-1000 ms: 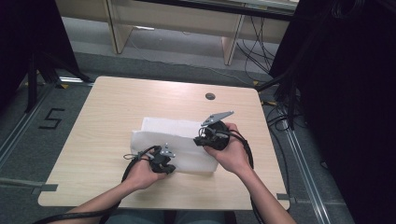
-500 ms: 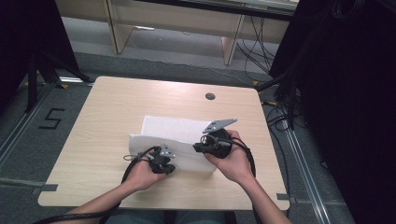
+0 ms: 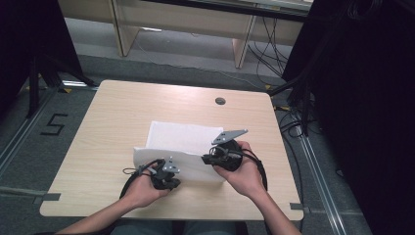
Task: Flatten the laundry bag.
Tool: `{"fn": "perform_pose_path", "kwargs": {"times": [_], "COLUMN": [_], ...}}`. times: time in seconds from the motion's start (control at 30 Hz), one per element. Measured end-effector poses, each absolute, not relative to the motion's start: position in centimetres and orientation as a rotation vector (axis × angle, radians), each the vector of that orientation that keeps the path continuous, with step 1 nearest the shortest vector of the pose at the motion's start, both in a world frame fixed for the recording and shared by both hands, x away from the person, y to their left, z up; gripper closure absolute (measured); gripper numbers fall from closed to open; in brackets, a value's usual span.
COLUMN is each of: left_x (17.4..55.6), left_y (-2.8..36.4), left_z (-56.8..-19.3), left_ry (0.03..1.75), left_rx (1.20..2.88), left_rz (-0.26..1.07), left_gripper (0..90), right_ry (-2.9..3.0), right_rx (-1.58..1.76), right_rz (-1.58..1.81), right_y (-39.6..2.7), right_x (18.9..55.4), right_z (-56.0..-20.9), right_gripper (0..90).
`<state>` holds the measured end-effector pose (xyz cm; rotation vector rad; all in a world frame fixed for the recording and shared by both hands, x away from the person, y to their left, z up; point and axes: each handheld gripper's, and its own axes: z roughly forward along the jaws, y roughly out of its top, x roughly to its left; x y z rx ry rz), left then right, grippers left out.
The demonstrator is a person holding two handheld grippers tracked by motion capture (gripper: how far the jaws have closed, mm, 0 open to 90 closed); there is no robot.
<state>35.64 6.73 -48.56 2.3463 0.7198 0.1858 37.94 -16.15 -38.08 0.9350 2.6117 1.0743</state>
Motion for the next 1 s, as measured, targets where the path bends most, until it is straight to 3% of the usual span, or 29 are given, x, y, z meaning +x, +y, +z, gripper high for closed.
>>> {"fn": "perform_pose_path", "kwargs": {"times": [0.5, 1.0], "left_x": [32.1, 32.9], "left_y": [14.2, 19.1], "left_z": [-48.0, -48.1], "left_ry": [0.866, 1.051], "left_rx": [2.307, 2.252], "left_rz": [0.182, 0.270], "left_gripper": [81.8, 78.5], "right_ry": [2.703, 2.797], "right_rx": [0.918, 0.900], "right_rz": [1.007, 0.952], "right_y": [-16.1, -15.8], "right_x": [36.2, 34.6], "right_z": [-40.2, -42.6], "right_gripper": [89.4, 89.5]}}
